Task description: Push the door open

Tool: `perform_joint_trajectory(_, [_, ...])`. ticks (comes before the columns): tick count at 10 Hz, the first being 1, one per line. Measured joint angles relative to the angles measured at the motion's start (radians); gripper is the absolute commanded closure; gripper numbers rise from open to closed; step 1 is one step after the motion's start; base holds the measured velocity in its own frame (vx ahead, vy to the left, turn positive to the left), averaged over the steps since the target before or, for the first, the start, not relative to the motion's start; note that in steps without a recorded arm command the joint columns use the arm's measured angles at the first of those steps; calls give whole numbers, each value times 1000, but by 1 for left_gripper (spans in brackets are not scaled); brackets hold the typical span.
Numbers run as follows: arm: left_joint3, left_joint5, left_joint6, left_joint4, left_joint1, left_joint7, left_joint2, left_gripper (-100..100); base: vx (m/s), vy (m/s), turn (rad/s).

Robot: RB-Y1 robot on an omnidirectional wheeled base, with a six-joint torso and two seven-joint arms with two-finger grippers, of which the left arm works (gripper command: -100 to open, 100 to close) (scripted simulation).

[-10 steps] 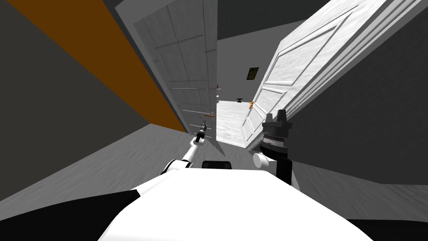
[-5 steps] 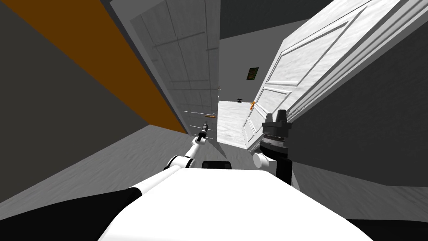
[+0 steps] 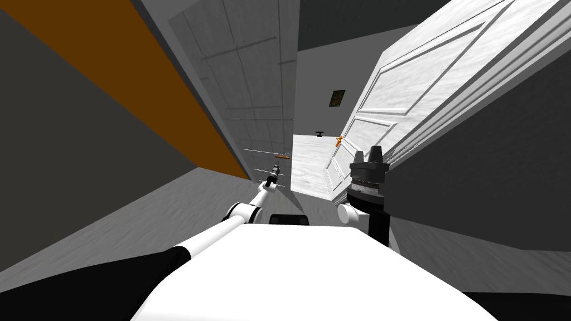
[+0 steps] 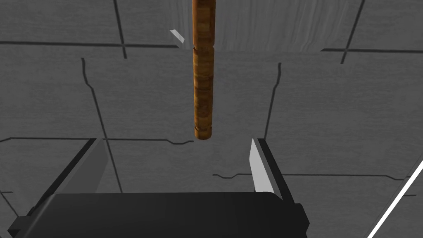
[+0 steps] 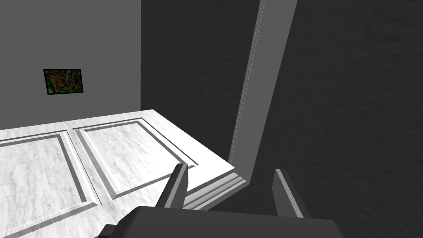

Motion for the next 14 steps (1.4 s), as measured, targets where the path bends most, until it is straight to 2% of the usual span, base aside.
perform_joint_trajectory(1, [0, -1, 5, 10, -6, -1, -7, -100, 46, 42, -6])
perform_joint_trajectory(2, [4, 0, -2, 43, -25, -4, -10, -100, 18, 17, -3])
perform_joint_trajectory(3, [5, 0, -5, 47, -27, -5, -11, -100, 88, -15, -31])
perform_joint_trajectory(6, [8, 2, -2, 47, -27, -6, 20, -100, 184, -35, -18])
perform_joint_trajectory(8, [10, 3, 5, 36, -22, -6, 27, -100, 180, -57, -24])
perform_joint_trajectory(10, [15, 5, 2, 43, -24, -9, 23, -100, 183, -40, -20])
perform_joint_trajectory(12, [19, 8, -4, 57, -31, -9, 11, -100, 133, -34, -9])
perform_joint_trajectory(13, [19, 8, -5, 58, -32, -9, 10, 100, -11, 3, 3])
perform_joint_trajectory(14, [19, 8, -5, 58, -32, -9, 10, 100, -24, 9, -10])
